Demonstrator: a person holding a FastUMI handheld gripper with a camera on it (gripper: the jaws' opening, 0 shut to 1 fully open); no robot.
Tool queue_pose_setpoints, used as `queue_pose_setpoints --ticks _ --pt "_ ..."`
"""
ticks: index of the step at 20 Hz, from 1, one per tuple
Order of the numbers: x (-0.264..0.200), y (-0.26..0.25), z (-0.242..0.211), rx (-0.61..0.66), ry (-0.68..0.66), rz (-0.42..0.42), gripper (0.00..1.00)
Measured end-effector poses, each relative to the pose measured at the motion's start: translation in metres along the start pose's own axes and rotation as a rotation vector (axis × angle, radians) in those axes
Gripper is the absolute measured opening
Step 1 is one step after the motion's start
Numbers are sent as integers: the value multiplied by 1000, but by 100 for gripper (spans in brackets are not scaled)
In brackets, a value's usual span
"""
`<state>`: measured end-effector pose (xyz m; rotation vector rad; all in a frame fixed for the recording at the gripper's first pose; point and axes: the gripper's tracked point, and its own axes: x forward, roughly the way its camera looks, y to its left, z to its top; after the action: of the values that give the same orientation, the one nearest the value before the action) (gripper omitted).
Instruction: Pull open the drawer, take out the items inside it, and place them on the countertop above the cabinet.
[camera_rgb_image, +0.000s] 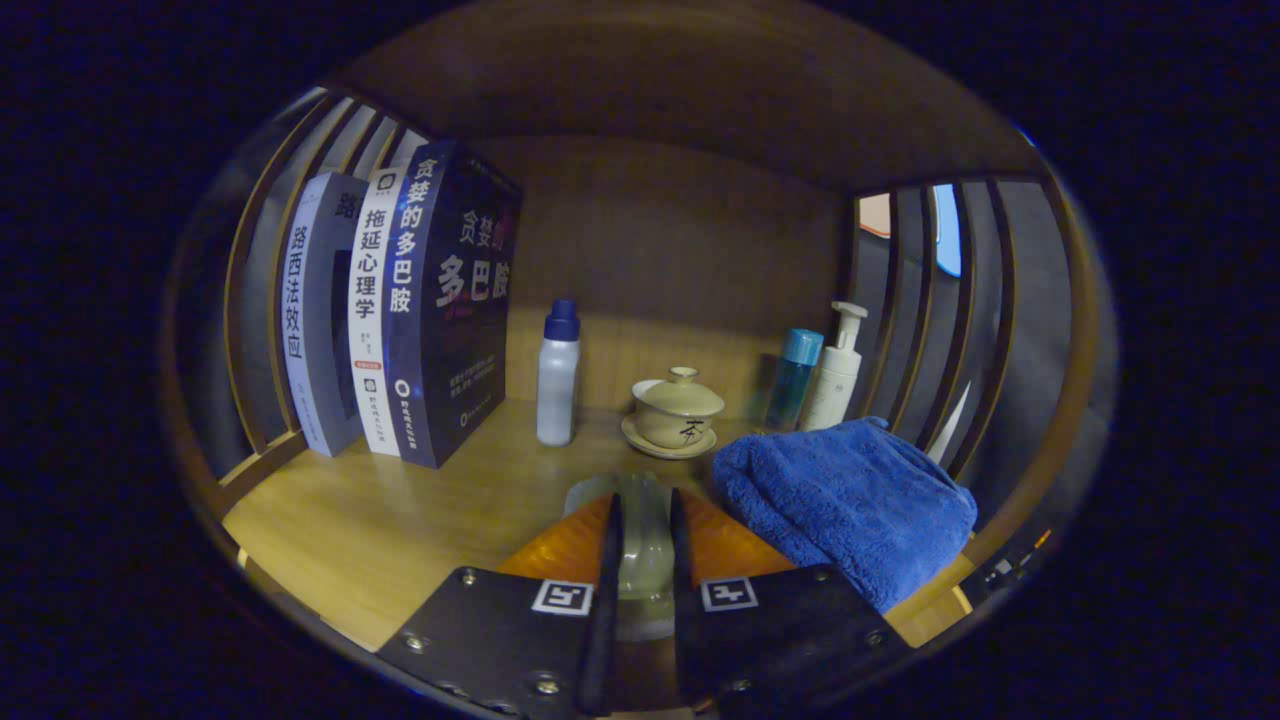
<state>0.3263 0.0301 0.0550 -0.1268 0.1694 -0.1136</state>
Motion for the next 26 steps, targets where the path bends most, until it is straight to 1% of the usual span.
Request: queue_pose_setpoints --ticks 4,6,8,11,14,18,22,24,26 --pt "-16 -9 11 16 -38 -35 65" --pt "-27 -12 13 9 -33 -32 85" --pt "-40 -14 14 18 -21 -23 88" --pt "-65 -21 22 19 -28 -12 90" --pt "-95 -30 34 26 -44 -2 97" --pt "-141 -45 45 27 -67 7 97" --pt "-190 -55 44 28 -74 30 98" --pt "-216 -61 38 35 -80 33 98" --pt "-242 -65 23 40 -94 41 98"
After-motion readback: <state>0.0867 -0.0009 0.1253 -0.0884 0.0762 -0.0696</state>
